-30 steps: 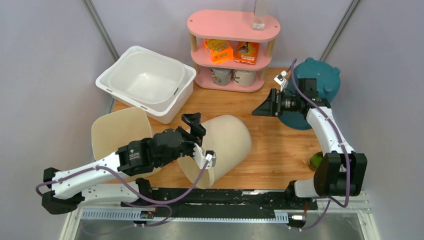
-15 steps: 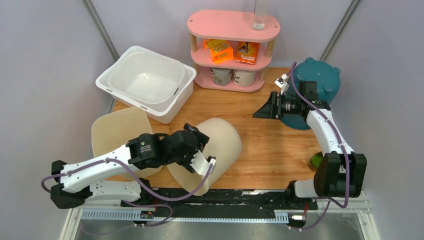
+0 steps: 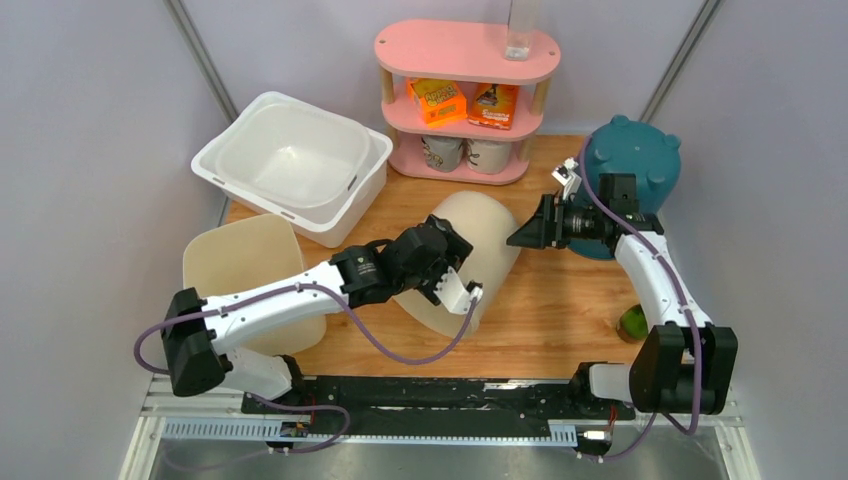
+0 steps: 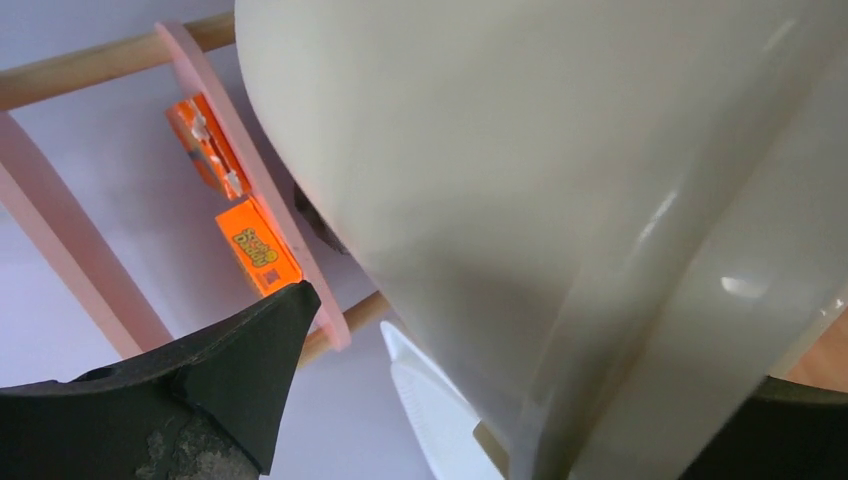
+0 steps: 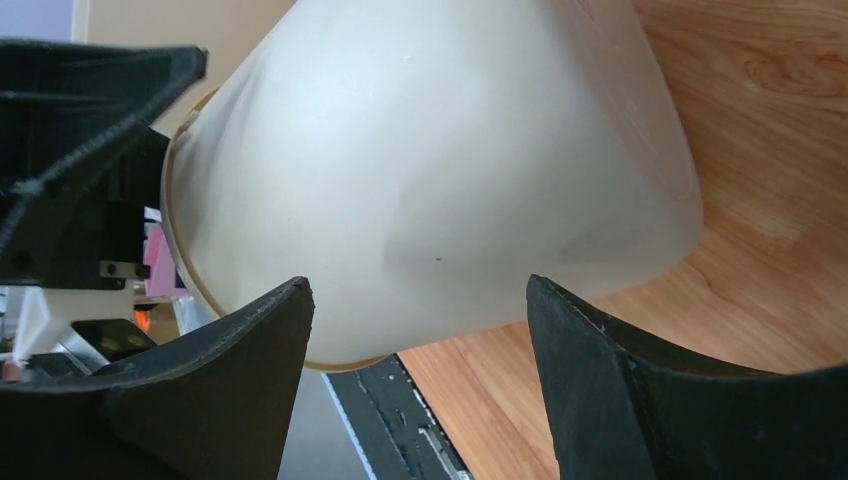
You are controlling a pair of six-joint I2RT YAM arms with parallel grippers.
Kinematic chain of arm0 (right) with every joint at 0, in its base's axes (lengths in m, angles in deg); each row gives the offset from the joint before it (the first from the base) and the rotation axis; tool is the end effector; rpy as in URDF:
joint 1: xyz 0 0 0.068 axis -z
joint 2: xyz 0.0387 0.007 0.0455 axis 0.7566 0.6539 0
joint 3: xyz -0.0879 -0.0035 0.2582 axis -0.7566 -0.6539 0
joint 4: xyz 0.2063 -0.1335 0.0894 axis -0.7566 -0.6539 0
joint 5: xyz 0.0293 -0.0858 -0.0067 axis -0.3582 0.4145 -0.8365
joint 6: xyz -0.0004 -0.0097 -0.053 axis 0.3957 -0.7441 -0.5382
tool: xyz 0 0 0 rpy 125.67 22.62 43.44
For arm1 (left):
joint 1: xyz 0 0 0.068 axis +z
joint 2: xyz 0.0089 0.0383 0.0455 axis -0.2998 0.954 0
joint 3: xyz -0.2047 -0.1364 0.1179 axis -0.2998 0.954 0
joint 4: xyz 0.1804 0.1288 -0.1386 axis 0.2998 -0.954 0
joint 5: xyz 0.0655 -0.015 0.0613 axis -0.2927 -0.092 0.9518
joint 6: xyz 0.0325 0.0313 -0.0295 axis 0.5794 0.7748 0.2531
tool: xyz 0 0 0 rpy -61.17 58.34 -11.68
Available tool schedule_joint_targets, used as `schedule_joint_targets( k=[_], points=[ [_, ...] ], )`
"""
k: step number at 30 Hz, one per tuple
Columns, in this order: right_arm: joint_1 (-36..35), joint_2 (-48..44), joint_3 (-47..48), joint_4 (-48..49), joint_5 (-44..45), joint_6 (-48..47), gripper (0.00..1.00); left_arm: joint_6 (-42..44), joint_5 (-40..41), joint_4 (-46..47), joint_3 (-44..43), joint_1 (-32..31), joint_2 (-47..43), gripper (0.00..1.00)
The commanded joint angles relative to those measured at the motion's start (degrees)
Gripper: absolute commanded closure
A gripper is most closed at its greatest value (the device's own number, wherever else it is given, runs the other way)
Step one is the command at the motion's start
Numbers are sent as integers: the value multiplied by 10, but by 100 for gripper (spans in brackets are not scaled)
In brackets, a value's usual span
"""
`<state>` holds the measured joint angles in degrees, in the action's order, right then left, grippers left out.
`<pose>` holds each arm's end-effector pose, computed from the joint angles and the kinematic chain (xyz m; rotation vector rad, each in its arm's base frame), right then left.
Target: Turn the large container upside down
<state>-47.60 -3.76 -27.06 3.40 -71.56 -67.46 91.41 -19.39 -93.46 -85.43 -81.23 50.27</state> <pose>0.2560 0.0240 0.2833 -0.3553 2.2196 1.2986 0.1383 -0.2600 0.3083 2.0648 0.9591 0.3866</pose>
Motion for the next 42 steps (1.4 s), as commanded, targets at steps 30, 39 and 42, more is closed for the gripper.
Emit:
schedule_joint_targets(
  k=[30, 39, 42],
  points=[
    [-40, 108, 141, 11, 94, -94, 20, -625, -44, -459, -484, 44, 44, 4],
    [-84, 157, 167, 8, 98, -137, 20, -854, -307, -476, -368, 297, 54, 9],
    [-85, 160, 162, 8, 77, -130, 20, -901, -397, -446, -321, 371, 75, 9]
  ],
)
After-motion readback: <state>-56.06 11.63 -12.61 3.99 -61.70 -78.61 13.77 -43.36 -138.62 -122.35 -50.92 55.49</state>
